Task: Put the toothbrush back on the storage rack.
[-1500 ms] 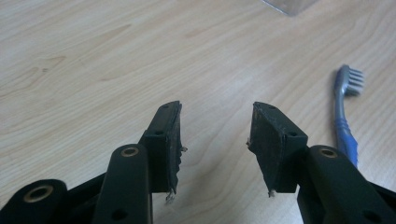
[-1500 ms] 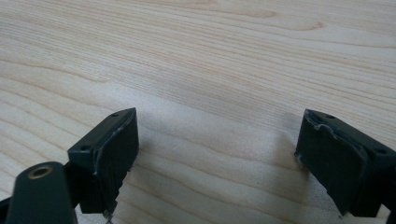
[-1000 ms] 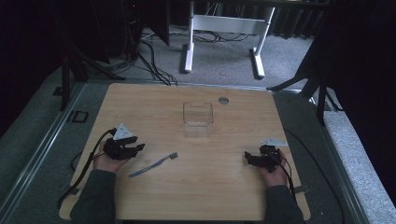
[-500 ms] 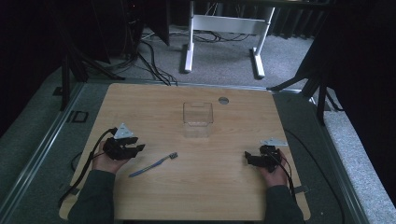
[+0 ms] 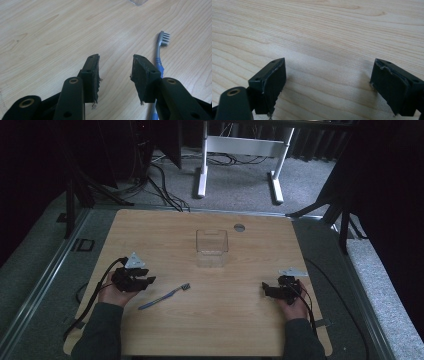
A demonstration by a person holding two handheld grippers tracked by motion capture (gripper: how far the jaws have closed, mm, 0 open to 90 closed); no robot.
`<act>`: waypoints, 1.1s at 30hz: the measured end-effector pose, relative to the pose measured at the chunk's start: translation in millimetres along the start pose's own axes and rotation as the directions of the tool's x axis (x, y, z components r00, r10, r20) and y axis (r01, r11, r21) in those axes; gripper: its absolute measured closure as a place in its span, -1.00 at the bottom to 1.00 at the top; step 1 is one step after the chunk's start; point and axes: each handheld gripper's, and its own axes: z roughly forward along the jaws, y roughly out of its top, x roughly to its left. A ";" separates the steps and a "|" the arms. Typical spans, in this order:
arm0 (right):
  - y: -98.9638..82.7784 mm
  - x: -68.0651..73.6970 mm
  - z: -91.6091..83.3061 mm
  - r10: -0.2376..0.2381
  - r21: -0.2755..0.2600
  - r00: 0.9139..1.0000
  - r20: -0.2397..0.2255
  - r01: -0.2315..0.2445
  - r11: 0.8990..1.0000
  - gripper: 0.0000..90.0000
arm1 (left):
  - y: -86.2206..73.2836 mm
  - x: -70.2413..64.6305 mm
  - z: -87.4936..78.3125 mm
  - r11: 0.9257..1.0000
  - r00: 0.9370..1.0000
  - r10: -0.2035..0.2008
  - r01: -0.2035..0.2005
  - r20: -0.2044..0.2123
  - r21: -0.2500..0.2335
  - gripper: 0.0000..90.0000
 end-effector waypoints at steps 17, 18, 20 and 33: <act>0.0 0.0 0.0 0.000 0.000 1.000 0.000 0.000 1.000 -0.72 | 6.1 -8.2 1.7 0.996 1.000 0.020 -0.020 0.002 0.083 0.31; 0.0 0.0 0.0 0.000 0.000 1.000 0.000 0.000 1.000 -0.72 | 6.4 -8.6 2.0 0.996 1.000 0.019 -0.019 0.001 0.085 0.31; 0.0 0.0 0.0 0.000 0.000 1.000 0.000 0.000 1.000 -0.72 | 7.3 -9.3 2.2 0.995 1.000 0.023 -0.023 0.004 0.094 0.32; 0.0 0.0 0.0 0.000 0.000 1.000 0.000 0.000 1.000 -0.72 | 15.0 -13.5 3.9 0.990 0.999 0.030 -0.035 0.039 0.140 0.39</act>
